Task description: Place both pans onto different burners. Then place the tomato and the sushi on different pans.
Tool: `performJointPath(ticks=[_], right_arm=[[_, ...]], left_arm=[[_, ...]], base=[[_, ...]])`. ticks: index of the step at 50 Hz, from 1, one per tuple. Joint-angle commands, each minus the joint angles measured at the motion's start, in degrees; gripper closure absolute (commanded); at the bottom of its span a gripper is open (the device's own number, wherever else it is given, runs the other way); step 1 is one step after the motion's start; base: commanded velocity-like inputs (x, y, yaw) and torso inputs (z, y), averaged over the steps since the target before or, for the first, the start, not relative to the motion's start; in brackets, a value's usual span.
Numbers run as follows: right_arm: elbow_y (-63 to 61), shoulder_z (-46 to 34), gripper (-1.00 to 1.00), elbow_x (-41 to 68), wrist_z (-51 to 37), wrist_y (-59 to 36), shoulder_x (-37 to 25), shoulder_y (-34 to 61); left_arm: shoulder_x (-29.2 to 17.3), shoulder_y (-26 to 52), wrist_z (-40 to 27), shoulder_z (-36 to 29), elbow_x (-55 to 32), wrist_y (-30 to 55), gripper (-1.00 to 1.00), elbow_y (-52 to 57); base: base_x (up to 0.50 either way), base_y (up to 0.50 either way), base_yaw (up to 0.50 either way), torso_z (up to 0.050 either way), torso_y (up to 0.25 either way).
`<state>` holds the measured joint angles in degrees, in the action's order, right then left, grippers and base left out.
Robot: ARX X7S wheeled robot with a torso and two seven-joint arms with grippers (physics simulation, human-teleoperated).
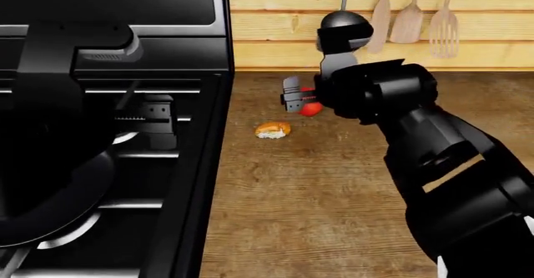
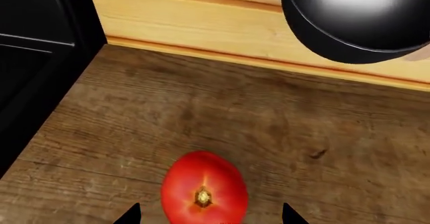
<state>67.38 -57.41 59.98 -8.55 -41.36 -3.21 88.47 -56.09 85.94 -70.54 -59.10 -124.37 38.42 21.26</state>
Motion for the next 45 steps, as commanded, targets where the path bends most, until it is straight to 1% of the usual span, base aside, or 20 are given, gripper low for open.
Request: performJointPath(ticks=[1, 9, 11, 16, 23, 25, 28, 40, 45], right_arm=[[6.0, -3.9, -1.00, 1.3, 3.7, 4.1, 3.2, -0.9], [7.4, -10.1, -1.00, 8.1, 3.6, 6.7, 3.2, -1.0], [7.6, -8.2, -1.00, 6.7, 3.1, 6.7, 3.1, -1.3], [7.6, 2.0, -1.00, -2.0, 2.9, 5.3, 2.5, -2.1], [7.6, 20.7, -1.00, -20.6, 5.0, 2.3, 3.1, -3.4], [7.6, 23.7, -1.00, -23.7, 5.6, 2.3, 3.2, -3.8], [7.6, 24.2, -1.00, -24.1, 5.8, 2.3, 3.2, -3.7], [7.6, 20.9, -1.00, -20.7, 7.5, 6.0, 3.2, -1.9], [7.6, 22.0, -1.00, -21.1, 7.8, 7.0, 3.2, -1.4]], left_arm=[[-0.1, -0.9, 0.7, -0.2, 0.8, -0.3, -1.00, -0.1], [0.3, -0.8, 0.9, -0.3, 0.8, -0.2, -1.00, -0.6], [0.3, -1.0, 1.1, -0.4, 1.0, -0.2, -1.00, -0.7], [0.4, -1.0, 1.4, -0.5, 1.2, 0.0, -1.00, -1.1], [0.5, -0.9, 1.4, -0.6, 1.2, 0.1, -1.00, -1.2], [0.4, -0.9, 1.4, -0.6, 1.1, 0.1, -1.00, -1.2], [0.5, -0.9, 1.4, -0.5, 1.1, 0.0, -1.00, -1.2], [1.0, -0.6, 3.4, -0.7, 1.7, 1.6, -1.00, -0.5], [1.1, -0.5, 3.3, -1.0, 2.1, 2.0, -1.00, -0.4]], base=[[0.00, 0.00, 0.00, 0.000, 0.000], [0.00, 0.00, 0.00, 0.000, 0.000], [0.00, 0.00, 0.00, 0.000, 0.000], [0.00, 0.00, 0.00, 0.000, 0.000], [0.00, 0.00, 0.00, 0.000, 0.000], [0.00, 0.00, 0.00, 0.000, 0.000], [0.00, 0.00, 0.00, 0.000, 0.000], [0.00, 0.00, 0.00, 0.000, 0.000], [0.00, 0.00, 0.00, 0.000, 0.000]])
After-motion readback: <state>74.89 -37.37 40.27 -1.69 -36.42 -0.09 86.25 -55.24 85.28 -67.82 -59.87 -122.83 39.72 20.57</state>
